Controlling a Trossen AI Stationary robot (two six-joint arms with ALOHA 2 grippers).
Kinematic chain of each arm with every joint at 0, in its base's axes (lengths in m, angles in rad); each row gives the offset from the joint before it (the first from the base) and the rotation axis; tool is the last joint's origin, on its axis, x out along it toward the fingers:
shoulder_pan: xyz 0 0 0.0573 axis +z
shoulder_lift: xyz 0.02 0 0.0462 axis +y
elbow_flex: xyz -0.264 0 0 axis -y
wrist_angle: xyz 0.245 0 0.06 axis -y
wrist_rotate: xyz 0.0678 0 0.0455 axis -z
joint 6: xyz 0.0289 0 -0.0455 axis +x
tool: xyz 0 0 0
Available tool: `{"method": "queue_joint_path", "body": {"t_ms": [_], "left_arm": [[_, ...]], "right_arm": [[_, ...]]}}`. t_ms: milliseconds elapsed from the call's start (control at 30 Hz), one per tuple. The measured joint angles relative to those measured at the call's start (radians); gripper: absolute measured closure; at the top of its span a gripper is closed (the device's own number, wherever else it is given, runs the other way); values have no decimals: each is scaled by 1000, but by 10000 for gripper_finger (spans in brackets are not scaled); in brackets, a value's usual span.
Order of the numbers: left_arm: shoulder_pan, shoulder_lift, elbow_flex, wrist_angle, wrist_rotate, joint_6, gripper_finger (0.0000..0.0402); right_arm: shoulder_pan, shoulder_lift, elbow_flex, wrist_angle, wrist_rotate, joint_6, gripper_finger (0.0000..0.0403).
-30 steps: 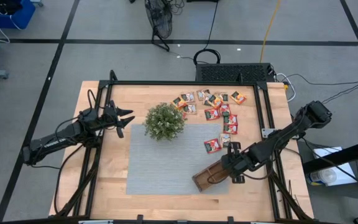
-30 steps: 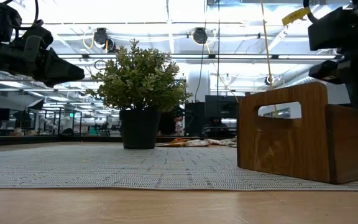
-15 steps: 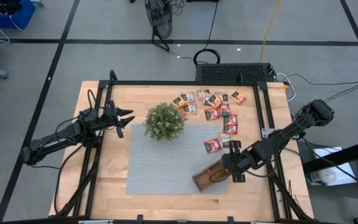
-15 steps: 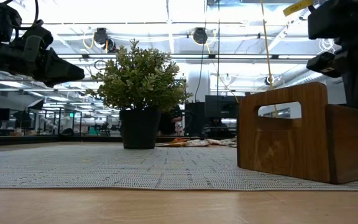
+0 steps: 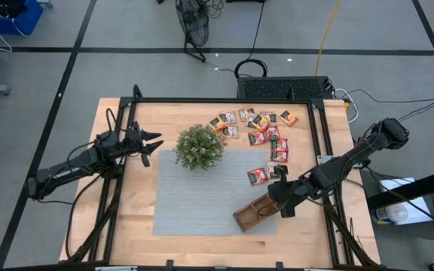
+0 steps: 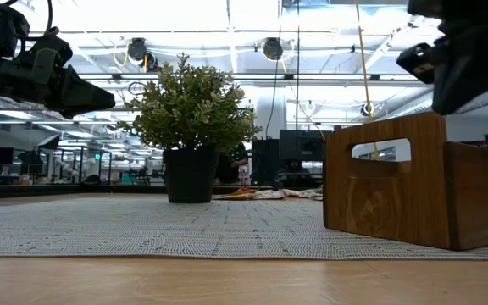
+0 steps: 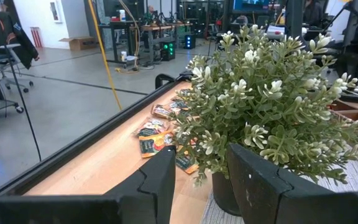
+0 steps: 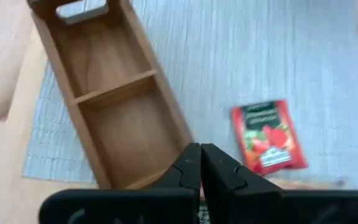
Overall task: Pick & Place Tea
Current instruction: Put the strawberry tea sachet into the brown organizer
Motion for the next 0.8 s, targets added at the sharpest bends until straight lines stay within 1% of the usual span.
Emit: {"method": "queue_joint_path", "body": {"t_ms": [200, 367, 433, 567, 633, 700, 800], "left_arm": [[0, 0, 0, 0, 0, 0, 254], [0, 0, 0, 0, 0, 0, 254], [0, 0, 0, 0, 0, 0, 254], [0, 0, 0, 0, 0, 0, 254], [0, 0, 0, 0, 0, 0, 254], [0, 0, 0, 0, 0, 0, 254], [0, 0, 0, 0, 0, 0, 254]], "right_arm": [[-22, -33, 0, 31, 67, -115, 403], [-42, -50, 0, 139, 74, -256, 403], [-55, -52, 0, 175, 129, -302, 403], [-91, -52, 0, 222, 311, -416, 403], [-116, -52, 0, 228, 384, -454, 403], [-154, -52, 0, 225, 419, -466, 403], [-231, -52, 0, 216, 424, -466, 403]]}}
